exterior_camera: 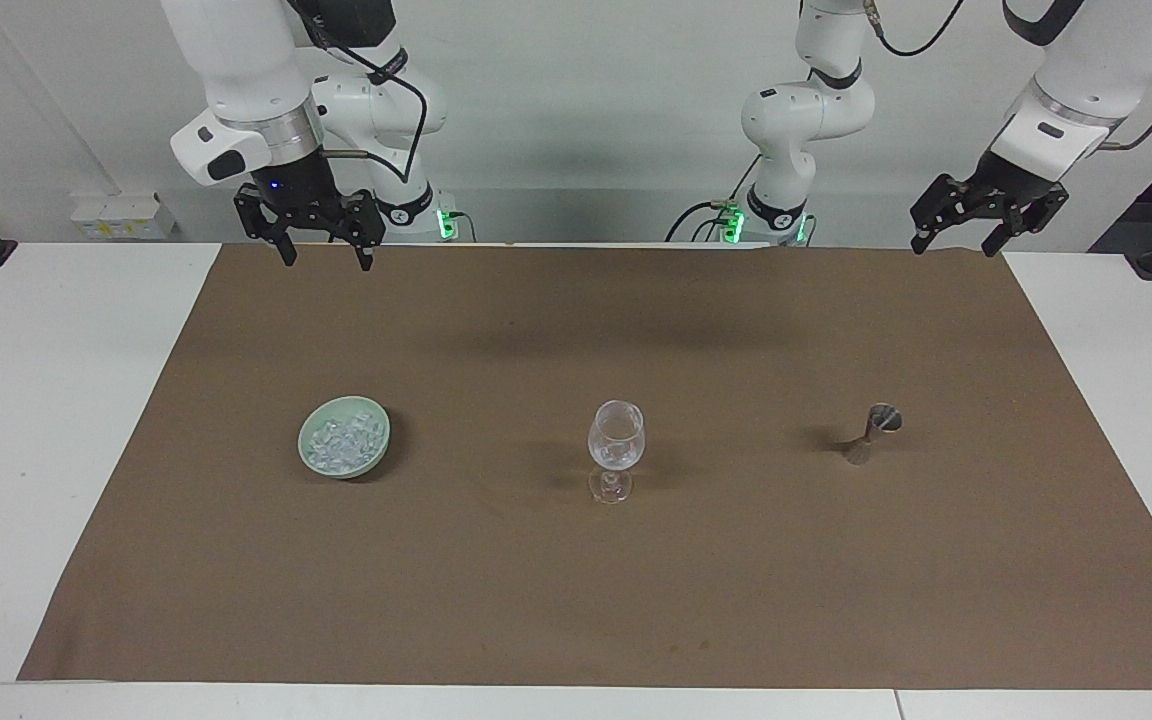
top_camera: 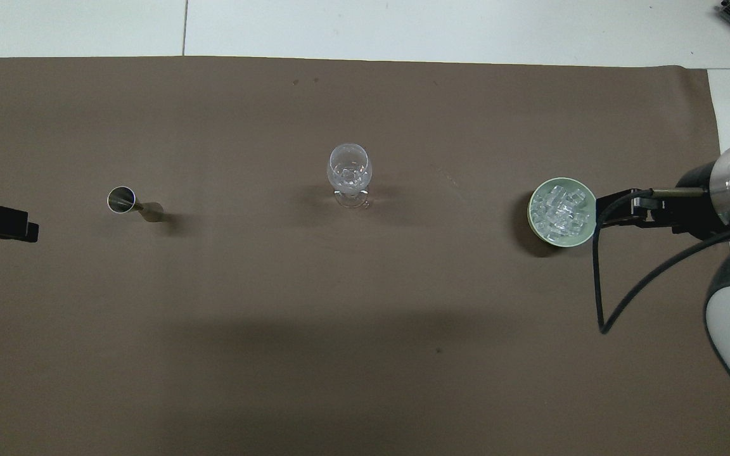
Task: Pour wine and add ice with both arms
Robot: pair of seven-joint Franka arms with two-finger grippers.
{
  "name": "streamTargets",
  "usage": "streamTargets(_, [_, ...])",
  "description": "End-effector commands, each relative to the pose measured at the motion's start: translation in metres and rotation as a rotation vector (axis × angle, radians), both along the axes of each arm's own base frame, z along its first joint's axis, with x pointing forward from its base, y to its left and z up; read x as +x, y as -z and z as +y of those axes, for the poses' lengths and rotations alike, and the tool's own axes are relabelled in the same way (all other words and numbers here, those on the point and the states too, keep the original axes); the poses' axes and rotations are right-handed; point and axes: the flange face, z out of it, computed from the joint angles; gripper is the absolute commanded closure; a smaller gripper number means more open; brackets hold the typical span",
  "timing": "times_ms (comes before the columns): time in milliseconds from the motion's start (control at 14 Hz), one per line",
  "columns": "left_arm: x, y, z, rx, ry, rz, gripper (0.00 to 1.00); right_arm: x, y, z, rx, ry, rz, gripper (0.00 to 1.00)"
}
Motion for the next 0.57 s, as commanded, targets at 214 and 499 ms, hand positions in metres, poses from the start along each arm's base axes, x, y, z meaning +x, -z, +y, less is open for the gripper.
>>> streamTargets(214, [-0.0036, -0.0039, 0.0011, -0.008, 0.008, 0.003, 0.0, -0.0055, -0.0004, -0.0148, -0.007, -0.003, 0.003, 0.0])
streamTargets(499, [-0.0031, -0.0032, 0.0012, -0.009, 0.008, 0.005, 0.0, -0.0062, 0.0001, -0.0129, 0.003, -0.007, 0.009, 0.0])
